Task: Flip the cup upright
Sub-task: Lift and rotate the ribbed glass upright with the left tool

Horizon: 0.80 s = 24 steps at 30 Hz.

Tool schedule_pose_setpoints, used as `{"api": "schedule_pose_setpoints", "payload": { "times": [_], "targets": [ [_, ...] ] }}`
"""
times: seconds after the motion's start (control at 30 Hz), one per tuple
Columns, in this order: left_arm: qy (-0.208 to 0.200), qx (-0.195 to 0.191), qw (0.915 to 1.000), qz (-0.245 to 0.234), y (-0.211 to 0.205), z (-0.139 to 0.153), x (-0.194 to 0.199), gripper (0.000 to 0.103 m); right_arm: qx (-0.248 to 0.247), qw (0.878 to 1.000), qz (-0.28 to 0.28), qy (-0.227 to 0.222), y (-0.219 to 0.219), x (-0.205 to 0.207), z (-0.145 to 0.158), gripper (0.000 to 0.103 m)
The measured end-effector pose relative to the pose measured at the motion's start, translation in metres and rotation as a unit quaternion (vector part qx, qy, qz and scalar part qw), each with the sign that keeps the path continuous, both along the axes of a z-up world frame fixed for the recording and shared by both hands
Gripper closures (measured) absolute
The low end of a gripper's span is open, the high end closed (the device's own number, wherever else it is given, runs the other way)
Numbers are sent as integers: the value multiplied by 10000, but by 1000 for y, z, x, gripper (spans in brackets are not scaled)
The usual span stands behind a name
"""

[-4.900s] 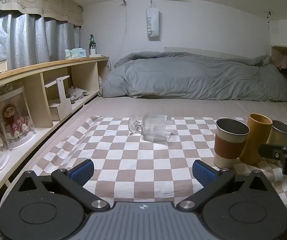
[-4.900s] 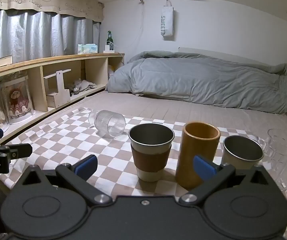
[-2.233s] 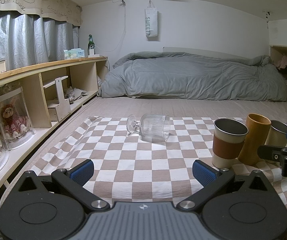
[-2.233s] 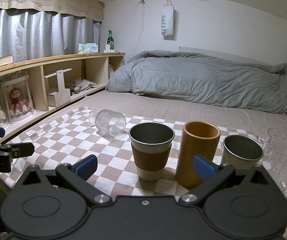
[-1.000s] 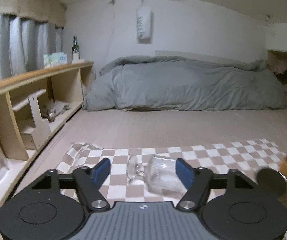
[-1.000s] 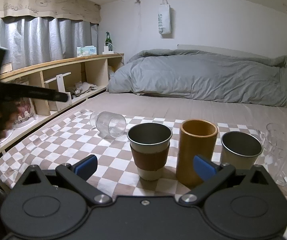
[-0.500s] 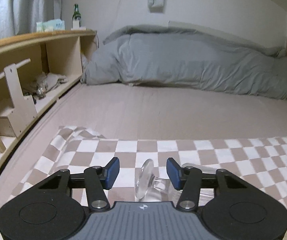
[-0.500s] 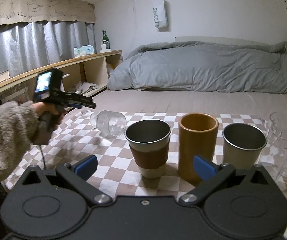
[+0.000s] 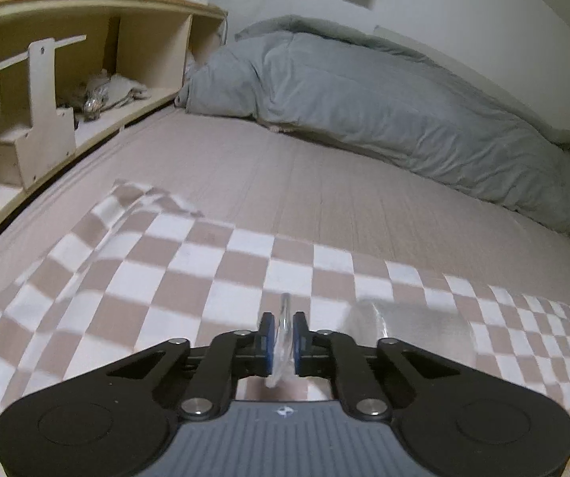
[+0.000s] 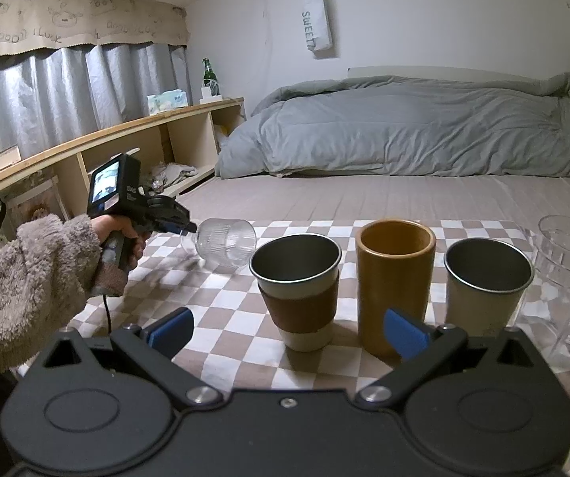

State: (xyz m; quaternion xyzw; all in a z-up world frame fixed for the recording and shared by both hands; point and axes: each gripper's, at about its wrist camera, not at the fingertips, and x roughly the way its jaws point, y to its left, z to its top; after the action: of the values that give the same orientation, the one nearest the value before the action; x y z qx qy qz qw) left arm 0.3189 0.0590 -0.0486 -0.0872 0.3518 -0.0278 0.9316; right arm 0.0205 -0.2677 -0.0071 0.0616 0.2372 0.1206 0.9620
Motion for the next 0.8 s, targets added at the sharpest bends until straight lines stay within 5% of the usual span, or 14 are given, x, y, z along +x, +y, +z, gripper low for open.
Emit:
{"api": "schedule_pose_setpoints", "payload": {
  "times": [0.3,0.4,0.53,0.63,0.73,0.8],
  "targets": [
    [451,50,9985,-302,-9,6,-42,96,62,9999,66,-52,0,-3,2,0],
    [391,483,9963,-599,-18,10,-52,93,84,9999,42,-57,-2,-4,3,0],
    [-178,1219,9857,-1151,-28,20,-58,58,130,9999,40,-55,-4,-4,3,0],
    [-409,1844,9615,-1998,-42,27,-53,40,123,9999,66,-60,-4,-4,3,0],
    [-427,2548,9225,-2868,-60,25,-47,40,109,9999,52,-47,-4,-3,3,0],
    [-287,2711,9055,-3251,-68,22,-43,39,114,9999,42,-38,-3,-3,3,0]
  ]
}}
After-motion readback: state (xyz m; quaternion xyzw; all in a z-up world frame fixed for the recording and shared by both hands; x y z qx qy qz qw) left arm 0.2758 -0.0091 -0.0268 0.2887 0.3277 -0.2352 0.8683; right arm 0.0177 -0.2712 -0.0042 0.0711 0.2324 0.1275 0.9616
